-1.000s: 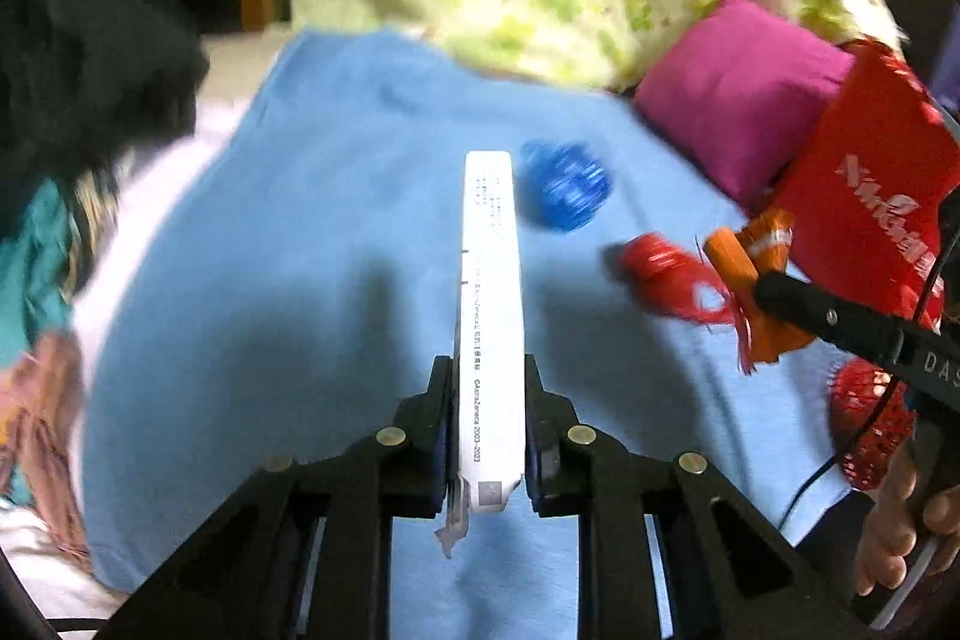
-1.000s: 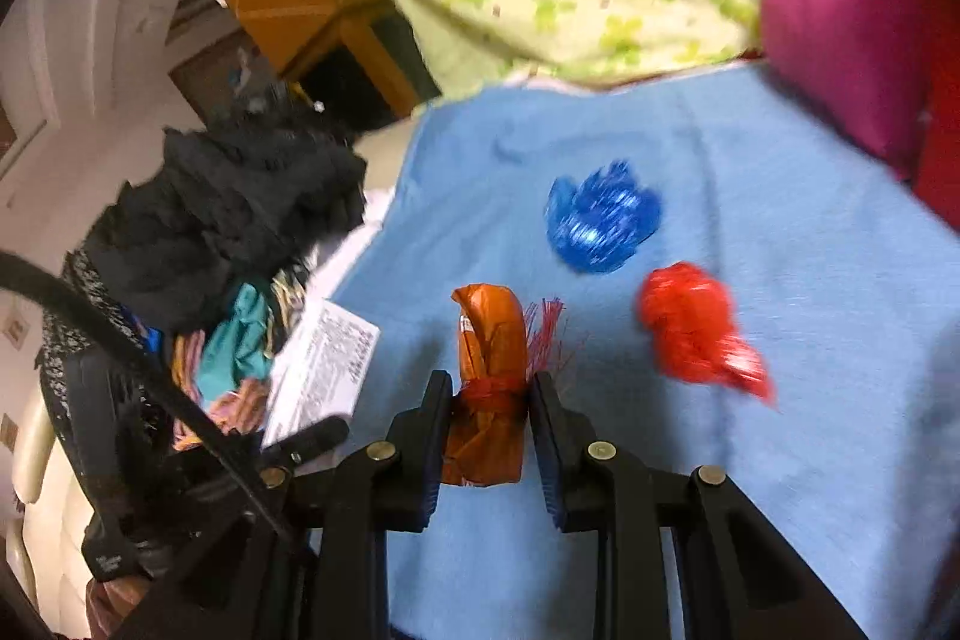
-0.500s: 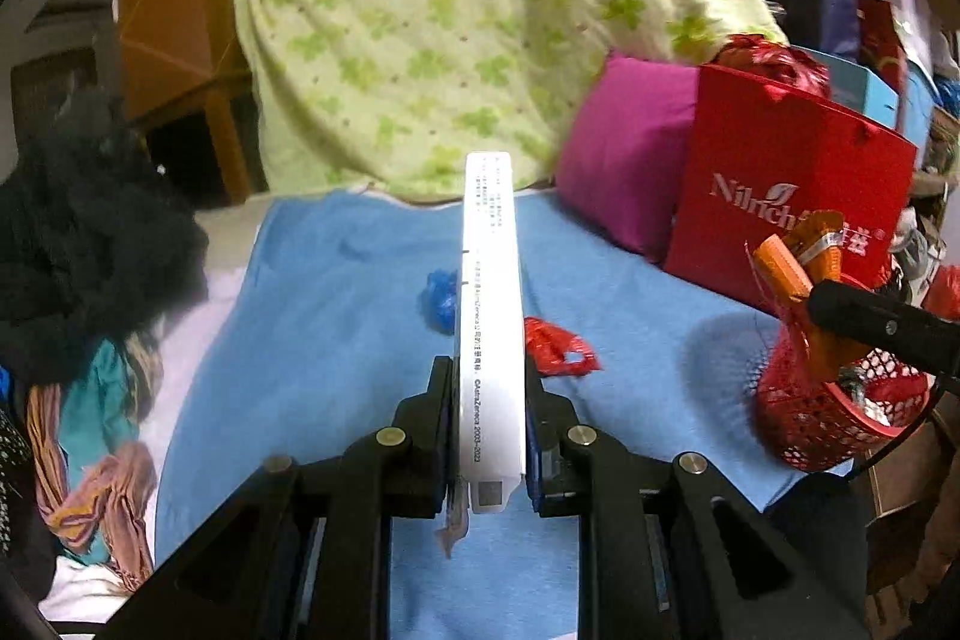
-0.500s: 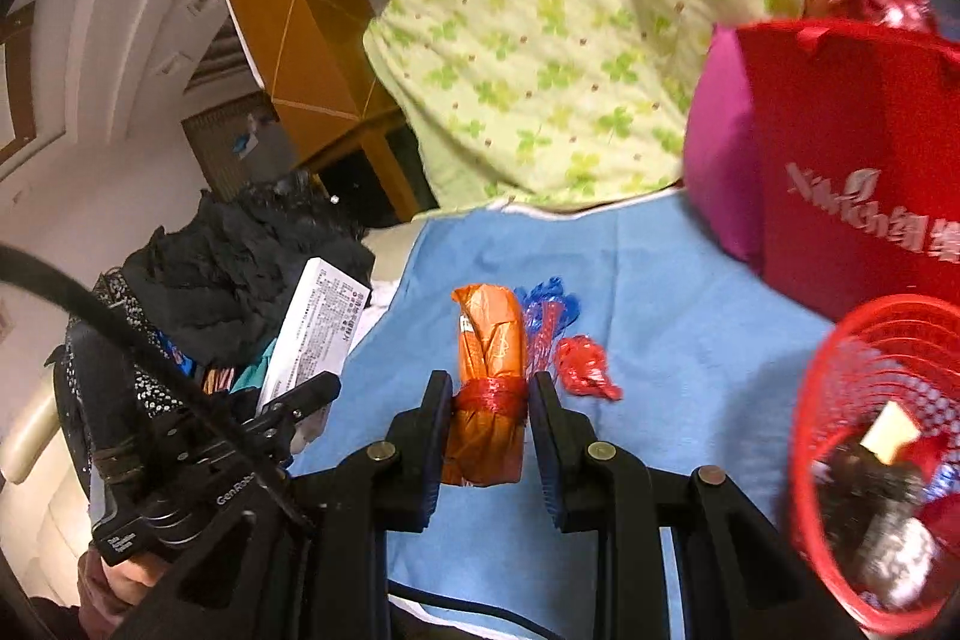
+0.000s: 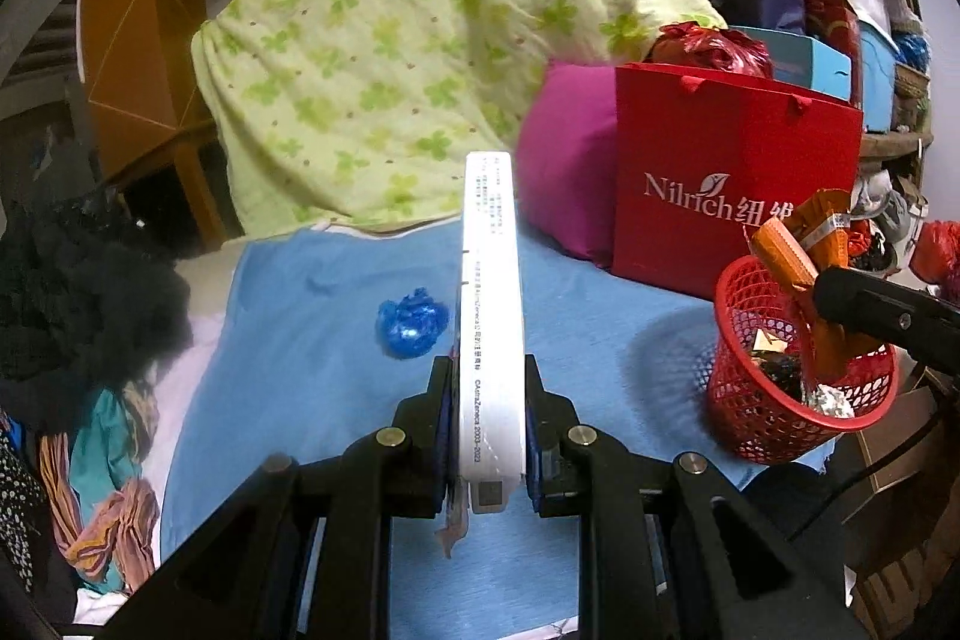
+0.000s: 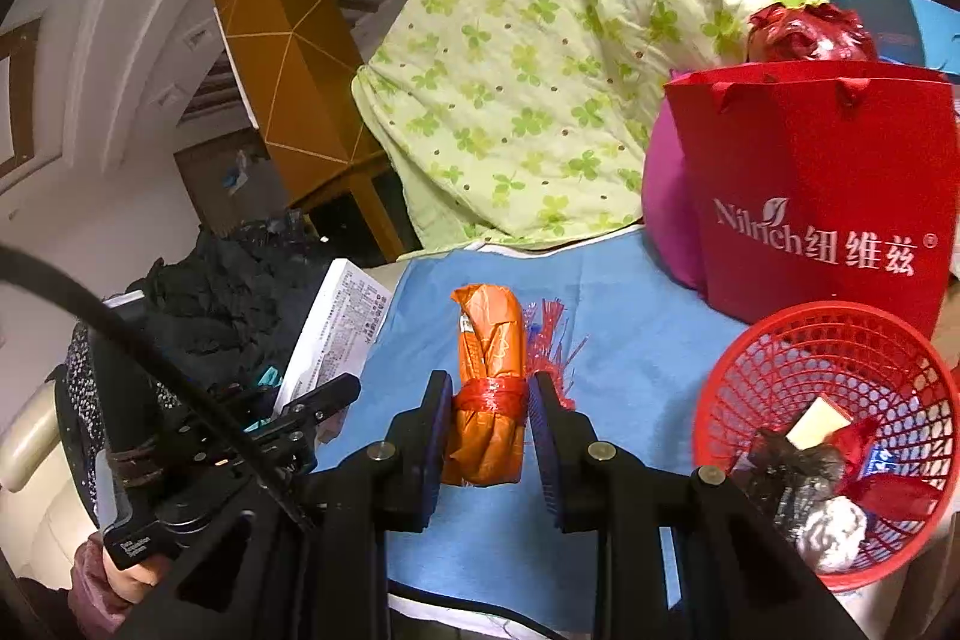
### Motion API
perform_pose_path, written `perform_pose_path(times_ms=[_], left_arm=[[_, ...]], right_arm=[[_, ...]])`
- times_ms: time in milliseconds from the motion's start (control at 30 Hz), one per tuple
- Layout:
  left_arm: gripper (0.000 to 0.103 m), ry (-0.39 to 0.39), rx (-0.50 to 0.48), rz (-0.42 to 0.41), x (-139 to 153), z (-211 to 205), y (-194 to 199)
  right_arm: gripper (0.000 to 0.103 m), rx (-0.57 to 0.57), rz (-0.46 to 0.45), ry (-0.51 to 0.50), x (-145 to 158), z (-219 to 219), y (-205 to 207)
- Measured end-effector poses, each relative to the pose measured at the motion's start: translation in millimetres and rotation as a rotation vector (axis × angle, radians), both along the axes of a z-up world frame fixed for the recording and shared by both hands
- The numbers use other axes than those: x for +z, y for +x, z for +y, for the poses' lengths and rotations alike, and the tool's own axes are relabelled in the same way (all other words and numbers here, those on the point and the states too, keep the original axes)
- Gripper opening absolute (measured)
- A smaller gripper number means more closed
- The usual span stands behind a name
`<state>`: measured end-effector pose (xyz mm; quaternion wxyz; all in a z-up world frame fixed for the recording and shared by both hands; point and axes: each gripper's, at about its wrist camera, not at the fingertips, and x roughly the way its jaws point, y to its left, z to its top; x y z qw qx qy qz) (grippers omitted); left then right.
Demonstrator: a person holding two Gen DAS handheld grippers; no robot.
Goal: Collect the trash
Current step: 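Carry the white box and orange wrapper over the red mesh basket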
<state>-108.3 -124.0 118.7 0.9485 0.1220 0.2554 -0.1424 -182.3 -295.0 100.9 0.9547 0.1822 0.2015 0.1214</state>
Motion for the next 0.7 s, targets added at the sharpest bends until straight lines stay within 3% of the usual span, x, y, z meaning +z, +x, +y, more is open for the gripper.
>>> perform_pose_path(times_ms=[700], left_arm=[[0.021, 0.065, -0.085, -0.011, 0.3, -62.5, -13.4]], right_arm=[[0.028, -0.081, -0.024, 0.087, -8.5, -59.2, -29.5]])
